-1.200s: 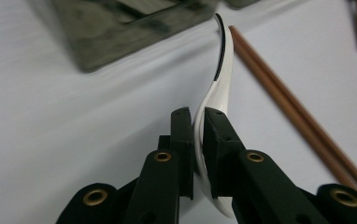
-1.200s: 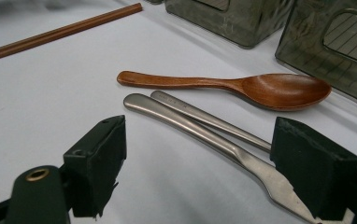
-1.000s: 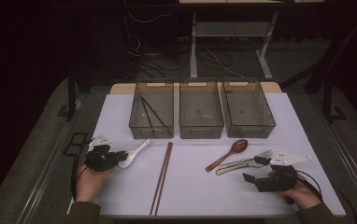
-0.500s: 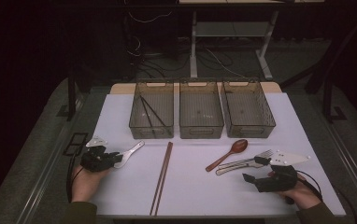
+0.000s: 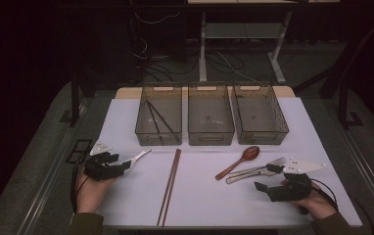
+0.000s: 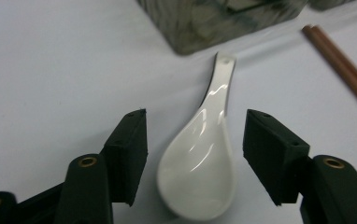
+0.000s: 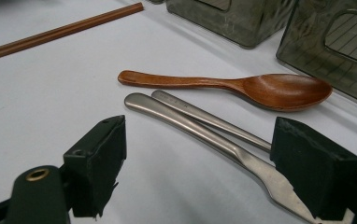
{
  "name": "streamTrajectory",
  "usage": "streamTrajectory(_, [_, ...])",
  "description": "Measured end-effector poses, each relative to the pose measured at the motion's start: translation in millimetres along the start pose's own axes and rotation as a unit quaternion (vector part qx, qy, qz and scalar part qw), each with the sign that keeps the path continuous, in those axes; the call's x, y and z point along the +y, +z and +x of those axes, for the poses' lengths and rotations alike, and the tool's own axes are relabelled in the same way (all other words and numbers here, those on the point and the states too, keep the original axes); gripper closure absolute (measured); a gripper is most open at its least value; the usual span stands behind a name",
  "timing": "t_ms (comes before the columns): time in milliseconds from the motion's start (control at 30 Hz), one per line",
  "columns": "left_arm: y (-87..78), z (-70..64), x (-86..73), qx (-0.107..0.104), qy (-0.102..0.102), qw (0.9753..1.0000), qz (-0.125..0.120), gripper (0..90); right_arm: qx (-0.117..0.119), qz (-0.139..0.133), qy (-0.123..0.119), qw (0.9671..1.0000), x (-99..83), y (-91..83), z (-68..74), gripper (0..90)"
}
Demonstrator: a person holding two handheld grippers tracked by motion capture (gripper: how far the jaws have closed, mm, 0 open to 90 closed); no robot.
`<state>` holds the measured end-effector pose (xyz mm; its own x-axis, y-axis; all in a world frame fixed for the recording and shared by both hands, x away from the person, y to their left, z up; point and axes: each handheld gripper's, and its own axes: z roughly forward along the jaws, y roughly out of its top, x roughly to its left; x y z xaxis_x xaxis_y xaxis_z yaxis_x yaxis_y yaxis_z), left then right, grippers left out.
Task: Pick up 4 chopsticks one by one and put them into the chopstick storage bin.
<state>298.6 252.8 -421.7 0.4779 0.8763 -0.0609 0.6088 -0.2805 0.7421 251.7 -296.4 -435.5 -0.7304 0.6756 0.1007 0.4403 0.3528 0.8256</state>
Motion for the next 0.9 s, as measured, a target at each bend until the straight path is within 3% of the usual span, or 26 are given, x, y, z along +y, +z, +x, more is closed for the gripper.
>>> streamTrajectory(100, [2.3,-14.4,7.5,-0.003,0.009,0.9999,-0.007,37.8,0.0,0.0,0.0,1.0,-0.1,0.1,0.0,18.2])
streamTrajectory(300, [20.6,-44.1,22.9,-0.052,0.02,0.9985,-0.003,35.9,0.001,0.001,0.0,1.0,-0.1,0.6,0.8,18.2])
streamTrajectory(533, [41.6,-67.8,34.9,-0.098,0.025,0.9948,0.0,34.2,0.0,0.003,-0.003,1.0,-0.2,1.2,1.1,18.2])
streamTrajectory(900, [76.9,-91.2,49.1,-0.111,0.048,0.9925,0.019,32.4,0.002,0.007,-0.02,0.9998,0.4,6.7,5.4,18.2])
